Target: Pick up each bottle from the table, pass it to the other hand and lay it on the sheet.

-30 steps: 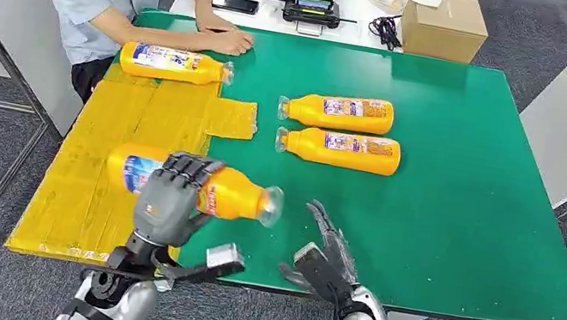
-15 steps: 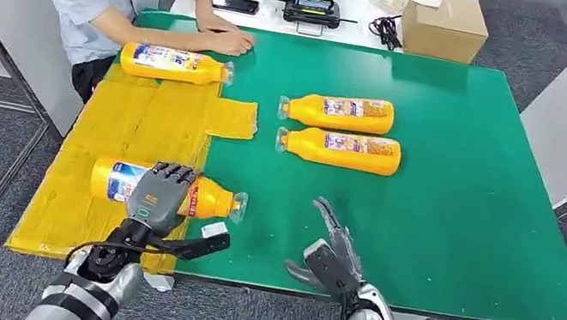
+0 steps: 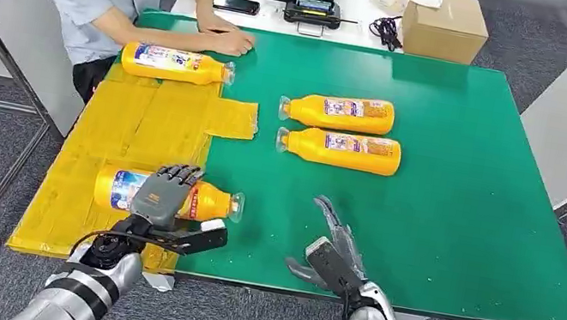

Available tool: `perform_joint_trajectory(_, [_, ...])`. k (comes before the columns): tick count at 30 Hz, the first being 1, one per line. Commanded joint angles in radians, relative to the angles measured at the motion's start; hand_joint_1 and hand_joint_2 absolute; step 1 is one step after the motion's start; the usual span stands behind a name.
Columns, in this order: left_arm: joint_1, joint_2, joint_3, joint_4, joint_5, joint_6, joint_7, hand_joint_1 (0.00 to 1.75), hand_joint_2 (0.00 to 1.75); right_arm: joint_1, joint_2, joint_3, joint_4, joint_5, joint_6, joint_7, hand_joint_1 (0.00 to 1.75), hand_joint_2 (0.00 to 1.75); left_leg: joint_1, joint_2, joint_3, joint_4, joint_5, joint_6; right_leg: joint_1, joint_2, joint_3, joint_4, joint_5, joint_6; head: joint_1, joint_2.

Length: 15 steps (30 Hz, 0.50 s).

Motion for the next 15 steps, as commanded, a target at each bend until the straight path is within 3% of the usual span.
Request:
perform_joint_trajectory(1, [-0.056,0.009,-0.016,0.161,0.003,-0.088,0.021,0.0,1.75,-0.045,-0.001,-0.034,0.047,0.005,0.008,0.002,0.0,1.75,0.0,0.001,0.004,-0.001,0.0,-0.001,0.0,0.0,0.004,-0.001,0.0,-0.002,0.0,0.0])
perform_joint_trajectory(15, [-0.038,0.004,-0.017,0.171,0.041,-0.09,-0.009,0.0,1.75,-0.044,-0.01,-0.045,0.044,0.027,0.004,0.003,0.0,1.75,0.0,0.001,0.013,-0.001,0.0,-0.001,0.0,0.001,0.013,-0.001,0.0,-0.002,0.0,0.0])
